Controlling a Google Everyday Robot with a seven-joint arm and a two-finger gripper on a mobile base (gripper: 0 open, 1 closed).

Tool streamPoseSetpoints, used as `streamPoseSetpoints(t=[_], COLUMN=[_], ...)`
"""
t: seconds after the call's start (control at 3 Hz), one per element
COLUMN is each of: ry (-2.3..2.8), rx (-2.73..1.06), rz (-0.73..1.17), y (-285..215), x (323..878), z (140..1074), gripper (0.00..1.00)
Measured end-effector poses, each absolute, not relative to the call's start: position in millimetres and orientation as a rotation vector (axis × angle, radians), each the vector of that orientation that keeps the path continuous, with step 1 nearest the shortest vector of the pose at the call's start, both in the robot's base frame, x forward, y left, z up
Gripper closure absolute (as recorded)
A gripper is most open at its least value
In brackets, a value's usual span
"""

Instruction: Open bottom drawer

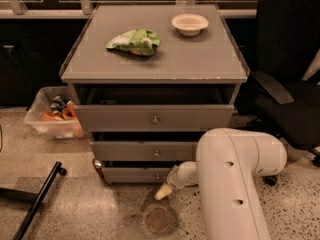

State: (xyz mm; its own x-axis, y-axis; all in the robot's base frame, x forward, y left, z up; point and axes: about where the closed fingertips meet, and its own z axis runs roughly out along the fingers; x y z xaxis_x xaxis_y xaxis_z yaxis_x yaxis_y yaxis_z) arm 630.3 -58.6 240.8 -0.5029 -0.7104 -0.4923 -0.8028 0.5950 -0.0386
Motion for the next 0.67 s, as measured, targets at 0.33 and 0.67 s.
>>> streamPoseSetpoints(t=[0.33,0.67], ry=[2.419,2.400], rx=[-1.206,-1.229], rz=[0.290,0.290], y=[-67,-70], x=[640,652], z=[214,197], gripper=[0.00,0.00])
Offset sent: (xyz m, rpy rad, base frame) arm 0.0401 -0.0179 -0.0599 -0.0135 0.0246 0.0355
